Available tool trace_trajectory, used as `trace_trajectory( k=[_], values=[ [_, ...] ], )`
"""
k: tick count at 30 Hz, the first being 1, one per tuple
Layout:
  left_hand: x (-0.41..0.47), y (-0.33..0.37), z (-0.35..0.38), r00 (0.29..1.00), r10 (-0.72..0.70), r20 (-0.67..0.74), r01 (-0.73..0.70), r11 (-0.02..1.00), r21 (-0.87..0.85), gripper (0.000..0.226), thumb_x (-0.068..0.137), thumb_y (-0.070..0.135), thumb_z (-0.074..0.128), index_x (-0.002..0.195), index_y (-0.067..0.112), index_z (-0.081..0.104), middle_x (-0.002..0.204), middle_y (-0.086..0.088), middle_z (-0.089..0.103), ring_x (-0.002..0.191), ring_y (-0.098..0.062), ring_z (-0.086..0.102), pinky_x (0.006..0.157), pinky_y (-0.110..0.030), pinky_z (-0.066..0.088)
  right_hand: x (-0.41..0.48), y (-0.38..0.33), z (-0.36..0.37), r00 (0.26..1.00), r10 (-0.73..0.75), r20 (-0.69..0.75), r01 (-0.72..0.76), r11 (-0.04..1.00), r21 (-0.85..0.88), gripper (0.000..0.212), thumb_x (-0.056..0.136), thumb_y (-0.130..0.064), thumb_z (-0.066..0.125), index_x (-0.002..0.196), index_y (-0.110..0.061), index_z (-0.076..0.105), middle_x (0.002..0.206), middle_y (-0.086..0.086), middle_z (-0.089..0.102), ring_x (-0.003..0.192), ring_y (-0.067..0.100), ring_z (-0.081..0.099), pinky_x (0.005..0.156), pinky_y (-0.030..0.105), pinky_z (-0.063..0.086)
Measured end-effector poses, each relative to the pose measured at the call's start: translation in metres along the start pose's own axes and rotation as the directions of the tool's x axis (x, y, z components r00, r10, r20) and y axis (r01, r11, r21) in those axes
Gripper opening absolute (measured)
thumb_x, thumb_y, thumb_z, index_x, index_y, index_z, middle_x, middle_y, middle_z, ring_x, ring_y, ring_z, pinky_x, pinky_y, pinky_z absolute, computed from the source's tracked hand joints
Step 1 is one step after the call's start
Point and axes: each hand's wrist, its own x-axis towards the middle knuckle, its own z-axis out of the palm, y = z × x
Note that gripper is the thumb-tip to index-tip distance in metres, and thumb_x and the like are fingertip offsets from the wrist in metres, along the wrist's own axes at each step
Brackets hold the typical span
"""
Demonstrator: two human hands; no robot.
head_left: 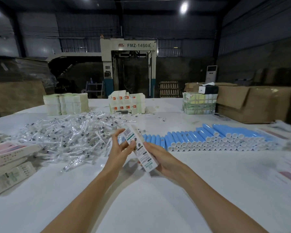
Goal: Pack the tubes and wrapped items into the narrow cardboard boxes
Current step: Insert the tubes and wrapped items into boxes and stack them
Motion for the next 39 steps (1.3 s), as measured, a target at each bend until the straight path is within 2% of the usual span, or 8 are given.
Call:
trace_trajectory(
  k=[3,7,10,15,20,28,32,39],
  values=[
    [-0.006,-0.002,0.005,0.999,0.035,0.039,-0.043,0.969,0.241,0.061,0.102,0.047,0.063,0.153,0.048,0.030,0.128,0.000,0.071,0.113,-0.009,0.071,0.088,-0.029,0.056,-0.019,-0.015,-0.010,0.976,-0.104,-0.193,0.028,0.933,-0.360,0.038,0.105,-0.044,0.060,0.137,-0.025,0.065,0.125,0.005,0.072,0.108,0.021,0.069,0.079,0.023,0.057],
    [-0.011,-0.013,0.009,0.979,0.100,0.180,-0.172,0.877,0.449,0.048,0.108,0.028,0.063,0.149,0.044,0.043,0.115,0.005,0.067,0.094,-0.006,0.068,0.090,-0.036,0.054,-0.064,-0.032,-0.055,0.885,-0.307,-0.351,0.005,0.759,-0.651,0.034,0.102,-0.049,0.062,0.133,-0.037,0.065,0.113,-0.005,0.065,0.097,0.012,0.063,0.081,0.024,0.049],
    [-0.012,-0.018,0.014,0.954,0.141,0.266,-0.269,0.797,0.541,0.045,0.105,0.012,0.065,0.143,0.034,0.054,0.113,0.006,0.068,0.107,-0.008,0.065,0.097,-0.040,0.053,-0.110,-0.043,-0.107,0.760,-0.479,-0.439,-0.190,0.482,-0.855,0.038,0.103,-0.051,0.058,0.139,-0.038,0.059,0.115,-0.010,0.060,0.103,0.009,0.060,0.083,0.033,0.051],
    [-0.010,-0.018,0.014,0.937,0.178,0.300,-0.327,0.750,0.575,0.040,0.103,0.006,0.066,0.132,0.033,0.065,0.113,0.011,0.070,0.110,-0.004,0.062,0.095,-0.040,0.053,-0.200,-0.056,-0.187,0.556,-0.653,-0.514,-0.670,0.014,-0.743,0.045,0.107,-0.045,0.051,0.147,-0.026,0.054,0.132,0.006,0.061,0.121,0.028,0.052,0.099,0.043,0.043],
    [-0.013,-0.015,0.017,0.931,0.172,0.323,-0.336,0.752,0.568,0.040,0.101,-0.001,0.067,0.127,0.028,0.070,0.112,0.008,0.071,0.113,-0.009,0.061,0.095,-0.042,0.051,-0.266,-0.050,-0.214,0.513,-0.698,-0.499,-0.803,-0.186,-0.566,0.050,0.106,-0.052,0.048,0.147,-0.024,0.053,0.131,0.004,0.063,0.118,0.024,0.053,0.099,0.038,0.044],
    [-0.012,-0.019,0.013,0.919,0.181,0.350,-0.362,0.735,0.573,0.044,0.099,-0.003,0.069,0.122,0.035,0.071,0.111,0.010,0.072,0.112,-0.009,0.061,0.087,-0.027,0.048,-0.297,-0.034,-0.208,0.520,-0.672,-0.527,-0.837,-0.277,-0.472,0.044,0.104,-0.047,0.054,0.139,-0.021,0.060,0.134,0.004,0.060,0.122,0.022,0.053,0.105,0.037,0.043],
    [-0.011,-0.020,0.011,0.917,0.180,0.355,-0.369,0.720,0.587,0.044,0.099,-0.004,0.069,0.119,0.035,0.072,0.108,0.012,0.072,0.112,-0.009,0.061,0.089,-0.030,0.049,-0.298,-0.029,-0.205,0.505,-0.684,-0.527,-0.855,-0.313,-0.413,0.040,0.097,-0.040,0.068,0.127,-0.012,0.069,0.130,0.011,0.063,0.118,0.029,0.055,0.101,0.043,0.045],
    [-0.011,-0.018,0.013,0.914,0.155,0.376,-0.368,0.709,0.602,0.036,0.100,-0.002,0.069,0.115,0.031,0.074,0.117,0.012,0.072,0.114,-0.011,0.060,0.091,-0.040,0.052,-0.291,-0.030,-0.208,0.530,-0.654,-0.539,-0.842,-0.335,-0.422,0.049,0.095,-0.049,0.068,0.133,-0.018,0.064,0.130,0.005,0.061,0.119,0.024,0.054,0.100,0.038,0.046]
  ],
)
